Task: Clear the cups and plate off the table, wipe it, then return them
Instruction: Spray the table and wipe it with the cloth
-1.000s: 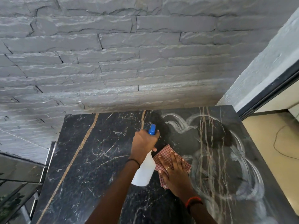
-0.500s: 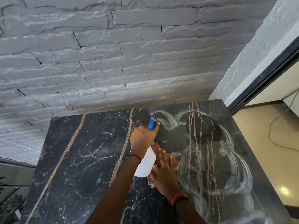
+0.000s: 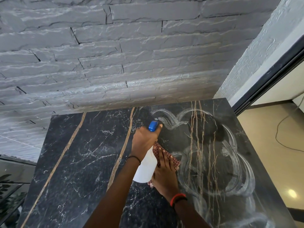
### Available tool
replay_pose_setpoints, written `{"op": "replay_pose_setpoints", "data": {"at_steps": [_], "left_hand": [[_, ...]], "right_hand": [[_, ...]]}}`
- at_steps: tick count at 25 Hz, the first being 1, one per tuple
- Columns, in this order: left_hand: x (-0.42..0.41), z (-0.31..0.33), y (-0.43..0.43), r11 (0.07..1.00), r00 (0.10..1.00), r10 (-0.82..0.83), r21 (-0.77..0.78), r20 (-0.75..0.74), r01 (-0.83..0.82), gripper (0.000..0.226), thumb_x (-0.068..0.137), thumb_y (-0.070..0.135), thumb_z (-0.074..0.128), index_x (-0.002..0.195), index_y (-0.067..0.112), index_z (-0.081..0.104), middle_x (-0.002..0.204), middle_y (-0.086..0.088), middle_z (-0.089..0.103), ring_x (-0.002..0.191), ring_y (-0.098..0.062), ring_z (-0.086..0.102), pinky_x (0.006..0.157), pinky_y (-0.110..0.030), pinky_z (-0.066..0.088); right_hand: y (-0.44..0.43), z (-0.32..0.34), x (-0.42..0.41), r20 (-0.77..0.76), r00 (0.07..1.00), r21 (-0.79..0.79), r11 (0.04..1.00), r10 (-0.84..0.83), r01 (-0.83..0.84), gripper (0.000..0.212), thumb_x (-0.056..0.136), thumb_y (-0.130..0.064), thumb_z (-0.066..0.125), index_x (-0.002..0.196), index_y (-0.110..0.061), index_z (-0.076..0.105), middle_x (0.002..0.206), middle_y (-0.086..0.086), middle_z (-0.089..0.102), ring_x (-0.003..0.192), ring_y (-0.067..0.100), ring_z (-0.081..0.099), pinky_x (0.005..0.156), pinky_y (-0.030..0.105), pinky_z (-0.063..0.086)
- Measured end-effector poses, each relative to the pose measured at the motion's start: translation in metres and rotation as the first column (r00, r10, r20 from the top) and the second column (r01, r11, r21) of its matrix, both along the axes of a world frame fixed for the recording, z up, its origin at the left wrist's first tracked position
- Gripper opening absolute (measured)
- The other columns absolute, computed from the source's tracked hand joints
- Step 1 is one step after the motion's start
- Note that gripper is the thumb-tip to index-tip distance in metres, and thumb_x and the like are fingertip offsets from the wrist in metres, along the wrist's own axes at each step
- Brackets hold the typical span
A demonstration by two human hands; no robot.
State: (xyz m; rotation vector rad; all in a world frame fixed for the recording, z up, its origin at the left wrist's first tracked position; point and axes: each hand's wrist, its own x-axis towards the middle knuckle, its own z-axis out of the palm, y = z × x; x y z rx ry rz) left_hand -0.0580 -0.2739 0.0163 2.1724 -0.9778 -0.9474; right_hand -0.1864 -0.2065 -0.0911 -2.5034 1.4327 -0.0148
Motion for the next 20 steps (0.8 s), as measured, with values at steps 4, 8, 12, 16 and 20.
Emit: {"op": "replay_pose_setpoints", "data": {"at_steps": [4, 8, 12, 16, 20], "left_hand": [[0.0, -0.007, 0.002, 1.0, 1.0, 0.019, -0.023, -0.006, -0.019, 0.052, 0.088, 0.057, 0.055, 0.095, 0.006, 0.063, 0.081, -0.012, 0.072, 0.067, -0.022, 0.066, 0.075, -0.034, 0.058], [0.01, -0.013, 0.003, 0.996, 0.995, 0.076, -0.032, -0.061, -0.078, 0.043, 0.09, 0.052, 0.057, 0.079, 0.011, 0.058, 0.068, -0.012, 0.066, 0.053, -0.019, 0.057, 0.068, -0.036, 0.057], [0.022, -0.019, 0.005, 0.994, 0.988, 0.106, -0.025, -0.111, -0.109, 0.044, 0.09, 0.053, 0.056, 0.075, 0.012, 0.059, 0.06, -0.003, 0.067, 0.041, -0.013, 0.06, 0.061, -0.026, 0.055], [0.034, -0.025, 0.005, 0.993, 0.986, 0.118, -0.006, -0.114, -0.12, 0.043, 0.091, 0.052, 0.054, 0.081, 0.011, 0.06, 0.067, -0.004, 0.068, 0.043, -0.012, 0.06, 0.06, -0.022, 0.053], [0.048, -0.03, -0.002, 0.991, 0.986, 0.13, 0.002, -0.108, -0.131, 0.045, 0.092, 0.051, 0.053, 0.082, 0.007, 0.061, 0.066, -0.004, 0.067, 0.047, -0.016, 0.062, 0.067, -0.026, 0.055]], "right_hand": [[-0.006, -0.006, -0.001, 0.019, 1.0, 0.027, 1.0, 0.01, -0.01, 0.041, 0.089, -0.035, 0.057, 0.126, -0.017, 0.061, 0.153, 0.018, 0.029, 0.143, 0.035, 0.026, 0.113, 0.059, 0.023], [-0.046, -0.009, -0.005, -0.043, 0.998, 0.065, 0.997, 0.035, -0.032, 0.052, 0.099, -0.047, 0.024, 0.15, -0.039, 0.02, 0.159, 0.018, 0.004, 0.147, 0.035, 0.002, 0.119, 0.053, 0.001], [-0.122, -0.01, -0.014, -0.059, 0.997, 0.083, 0.995, -0.053, 0.058, 0.054, 0.1, -0.05, 0.022, 0.15, -0.039, 0.008, 0.16, 0.017, -0.006, 0.147, 0.033, -0.006, 0.117, 0.049, -0.005], [-0.192, -0.01, -0.001, -0.087, 0.991, 0.184, 0.976, -0.102, 0.117, 0.055, 0.1, -0.049, 0.025, 0.151, -0.04, 0.007, 0.16, 0.013, -0.012, 0.147, 0.033, -0.01, 0.119, 0.053, -0.001], [-0.223, -0.012, 0.052, -0.076, 0.993, 0.182, 0.978, -0.088, 0.101, 0.055, 0.099, -0.05, 0.025, 0.15, -0.041, 0.007, 0.159, 0.011, -0.015, 0.147, 0.033, -0.011, 0.117, 0.053, -0.005]]}}
